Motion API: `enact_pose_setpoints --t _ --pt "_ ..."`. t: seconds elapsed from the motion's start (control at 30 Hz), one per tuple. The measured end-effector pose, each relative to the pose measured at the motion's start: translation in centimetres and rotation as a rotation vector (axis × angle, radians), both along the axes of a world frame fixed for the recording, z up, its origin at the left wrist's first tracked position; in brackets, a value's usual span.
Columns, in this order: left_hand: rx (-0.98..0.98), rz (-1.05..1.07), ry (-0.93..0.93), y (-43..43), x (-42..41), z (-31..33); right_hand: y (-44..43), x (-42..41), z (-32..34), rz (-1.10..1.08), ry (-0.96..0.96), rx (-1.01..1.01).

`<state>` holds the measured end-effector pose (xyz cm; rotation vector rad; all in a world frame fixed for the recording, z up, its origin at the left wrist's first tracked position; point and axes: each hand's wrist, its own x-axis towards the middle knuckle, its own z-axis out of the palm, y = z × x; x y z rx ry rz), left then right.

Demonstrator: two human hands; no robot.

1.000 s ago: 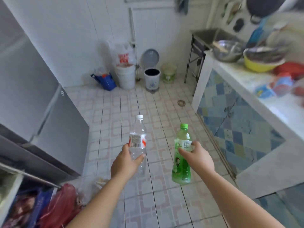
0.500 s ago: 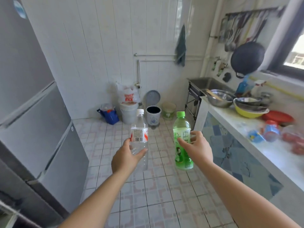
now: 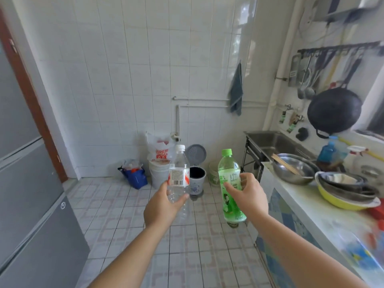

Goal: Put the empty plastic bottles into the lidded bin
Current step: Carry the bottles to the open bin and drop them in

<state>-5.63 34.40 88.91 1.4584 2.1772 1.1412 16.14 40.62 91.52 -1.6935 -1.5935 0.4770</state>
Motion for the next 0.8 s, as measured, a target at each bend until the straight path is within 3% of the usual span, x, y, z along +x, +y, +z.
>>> enact_pose_setpoints --t 0.27,0.8 --pt "-0.021 0.017 -0.044 12.1 -1.7 -1.0 13.9 -2.2 -1.5 0.012 -0.006 -0.033" --pt "-0.063 -0.058 0.022 38.7 -16.1 0.3 38.4 -16.2 -1.1 0.019 0.144 -0.034"
